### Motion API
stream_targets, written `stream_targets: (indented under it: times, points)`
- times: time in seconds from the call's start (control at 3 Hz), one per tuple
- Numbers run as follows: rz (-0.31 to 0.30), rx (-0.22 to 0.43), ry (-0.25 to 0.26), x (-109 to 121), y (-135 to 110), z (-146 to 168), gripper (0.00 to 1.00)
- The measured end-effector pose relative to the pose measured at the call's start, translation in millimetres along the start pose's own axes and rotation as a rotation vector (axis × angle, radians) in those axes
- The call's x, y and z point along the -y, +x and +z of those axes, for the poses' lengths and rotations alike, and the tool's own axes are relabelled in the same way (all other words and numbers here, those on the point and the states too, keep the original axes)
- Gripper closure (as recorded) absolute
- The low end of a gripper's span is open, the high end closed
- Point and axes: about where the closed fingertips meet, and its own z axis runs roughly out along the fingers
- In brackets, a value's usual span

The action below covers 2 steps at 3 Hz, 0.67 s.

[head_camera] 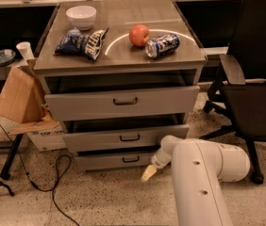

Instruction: Close bottom drawer

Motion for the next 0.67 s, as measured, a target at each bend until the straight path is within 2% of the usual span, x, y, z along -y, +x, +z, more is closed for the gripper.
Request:
stream_targets:
  times: [0.67]
  points:
    - [-0.02,0.038,-0.025,-3.7,-24.2,-6.3,0.0]
